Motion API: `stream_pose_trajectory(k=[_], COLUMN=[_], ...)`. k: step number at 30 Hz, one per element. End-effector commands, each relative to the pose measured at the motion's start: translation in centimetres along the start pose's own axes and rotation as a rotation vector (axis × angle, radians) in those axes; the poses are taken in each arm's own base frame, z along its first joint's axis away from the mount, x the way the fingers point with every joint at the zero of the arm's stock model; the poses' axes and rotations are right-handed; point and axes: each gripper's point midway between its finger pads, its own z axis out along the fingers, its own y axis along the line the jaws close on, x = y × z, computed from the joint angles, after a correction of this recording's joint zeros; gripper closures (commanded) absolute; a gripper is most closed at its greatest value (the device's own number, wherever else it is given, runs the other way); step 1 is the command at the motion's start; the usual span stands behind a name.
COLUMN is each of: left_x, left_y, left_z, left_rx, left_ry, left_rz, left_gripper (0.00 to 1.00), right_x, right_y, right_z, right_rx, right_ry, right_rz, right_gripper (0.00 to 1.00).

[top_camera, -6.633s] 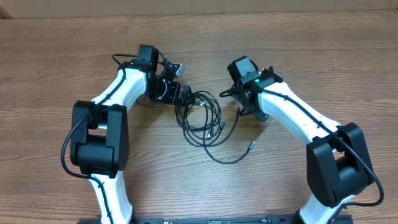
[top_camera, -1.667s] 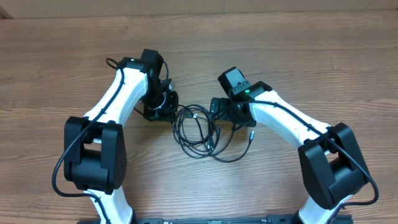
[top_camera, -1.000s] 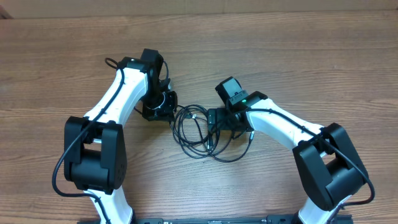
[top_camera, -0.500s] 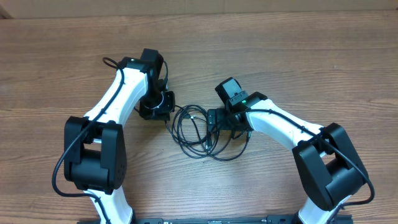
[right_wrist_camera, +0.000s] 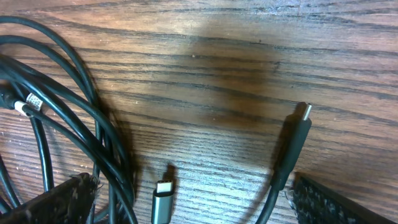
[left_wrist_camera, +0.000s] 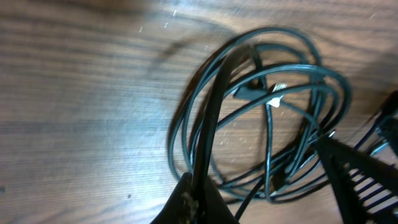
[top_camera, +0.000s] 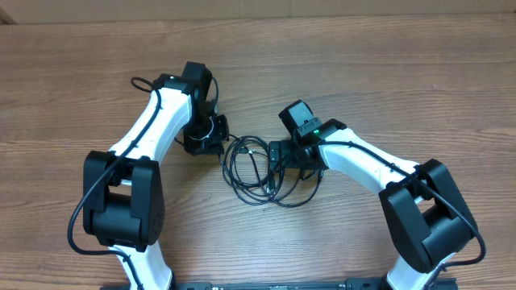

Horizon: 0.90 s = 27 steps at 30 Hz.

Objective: Untangle cables

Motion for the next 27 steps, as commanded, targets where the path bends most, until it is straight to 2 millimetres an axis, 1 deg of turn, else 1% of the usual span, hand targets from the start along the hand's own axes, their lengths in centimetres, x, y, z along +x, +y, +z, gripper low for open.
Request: stream_pose_trajectory(k=[1, 7, 11, 13, 16, 21, 24, 27], left_x=[-0.5, -0.7, -0.7, -1.0, -1.7, -2.6, -2.3, -1.6], left_y=[-1.4, -1.7, -1.6, -1.6, -1.5, -2.2, -2.7, -2.9], left_z=[-0.9, -0.8, -0.8, -0.9, -1.4, -2.2, -2.3, -2.2], left_rx=[0.047, 0.051, 0.049, 0.051, 0.058, 0.096, 0.120, 0.138], left_ry=[-0.035, -0.045, -0.046, -0.056, -0.080, -0.111, -0.102, -0.069], left_rz=[0.010, -0.002, 0.065, 0.108, 0.126, 0.131, 0.135, 0.137], left_gripper=[0.96, 0.96, 0.96, 0.96, 0.96, 0.96, 0.95, 0.96], right_x=[0.1, 0.1, 0.1, 0.1, 0.1, 0.1, 0.1, 0.1], right_y=[-0.2, -0.2, -0.2, -0.2, -0.2, -0.2, -0.2, -0.2], right_z=[0.2, 0.2, 0.2, 0.2, 0.2, 0.2, 0.2, 0.2], right_rx=[0.014, 0.013, 0.013, 0.013, 0.013, 0.014, 0.014, 0.013], right_ry=[-0.002, -0.003, -0.002, -0.002, -0.002, -0.002, -0.002, -0.002], right_rz=[-0.007, -0.007, -0.007, -0.007, -0.007, -0.007, -0.007, -0.007], right_gripper=[0.00, 0.00, 0.00, 0.00, 0.00, 0.00, 0.00, 0.00])
